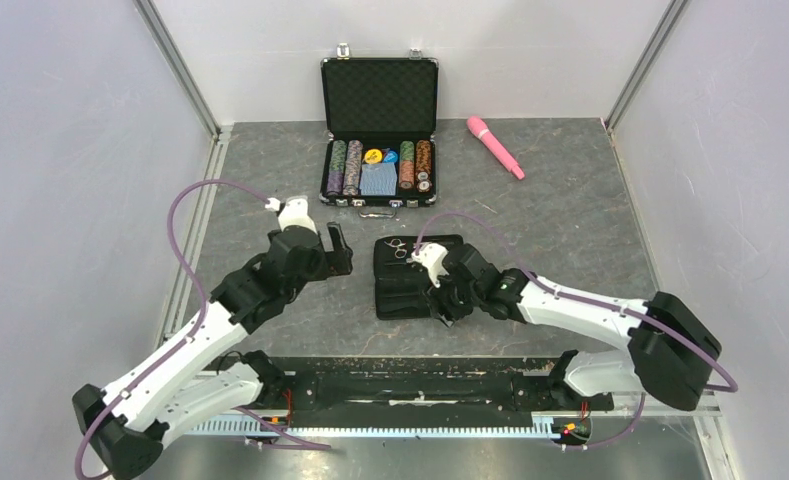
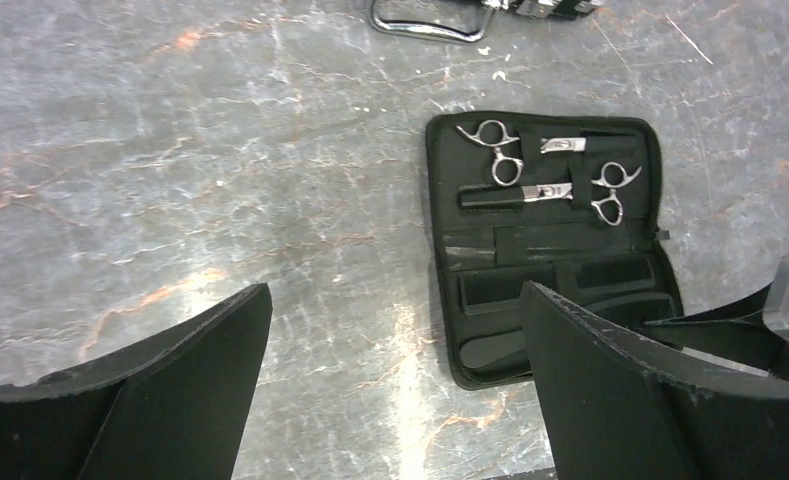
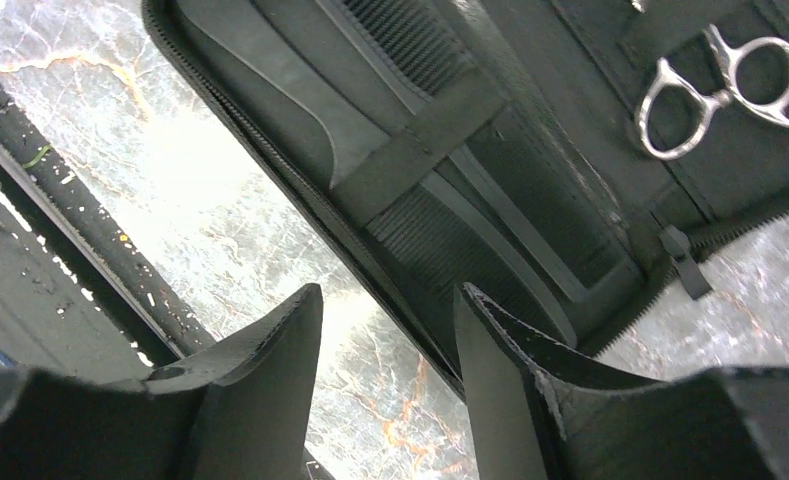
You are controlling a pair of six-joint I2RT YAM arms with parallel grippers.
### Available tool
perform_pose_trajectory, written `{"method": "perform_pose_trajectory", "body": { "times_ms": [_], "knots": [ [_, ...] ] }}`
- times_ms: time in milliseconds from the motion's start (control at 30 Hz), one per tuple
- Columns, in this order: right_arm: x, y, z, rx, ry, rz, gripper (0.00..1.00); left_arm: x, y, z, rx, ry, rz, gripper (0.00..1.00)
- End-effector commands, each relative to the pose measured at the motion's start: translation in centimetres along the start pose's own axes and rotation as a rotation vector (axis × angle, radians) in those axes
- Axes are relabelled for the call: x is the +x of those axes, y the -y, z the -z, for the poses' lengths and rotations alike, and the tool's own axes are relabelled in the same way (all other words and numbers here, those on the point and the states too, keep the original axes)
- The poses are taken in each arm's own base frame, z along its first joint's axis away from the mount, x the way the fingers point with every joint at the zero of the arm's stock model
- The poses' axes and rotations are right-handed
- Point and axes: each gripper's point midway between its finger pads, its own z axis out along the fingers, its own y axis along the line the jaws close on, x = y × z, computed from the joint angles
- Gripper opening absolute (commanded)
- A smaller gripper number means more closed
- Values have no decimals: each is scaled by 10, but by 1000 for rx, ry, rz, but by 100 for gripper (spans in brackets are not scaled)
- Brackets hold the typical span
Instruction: Sort the hair-cutting tools
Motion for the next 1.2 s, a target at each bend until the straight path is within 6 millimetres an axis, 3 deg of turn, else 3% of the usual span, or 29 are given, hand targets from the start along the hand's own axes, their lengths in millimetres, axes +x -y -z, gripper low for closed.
{"method": "perform_pose_trajectory", "body": {
  "times_ms": [0, 267, 433, 533, 767, 867, 1000, 1167],
  "knots": [
    [-24, -14, -7, -80, 30, 86, 51, -22, -22, 16, -81, 82, -50, 100],
    [-20, -29, -23, -151, -41, 124, 31, -43, -45, 37, -162, 183, -85, 100],
    [-24, -48, -32, -199, -64, 143, 8, -49, -57, 45, -198, 232, -80, 100],
    [-42, -69, -34, -258, -39, 157, 0, -49, -59, 47, -197, 241, -76, 100],
    [-110, -130, -41, -414, 86, 114, 0, -51, -63, 52, -201, 266, -52, 100],
    [-140, -146, -46, -472, 136, 58, 0, -51, -65, 54, -199, 278, -41, 100],
    [-168, -136, -49, -432, 192, 1, 0, -45, -63, 52, -182, 261, -40, 100],
    [-163, -81, -51, -354, 217, -161, 0, -28, -46, 38, -109, 169, -81, 100]
  ]
}}
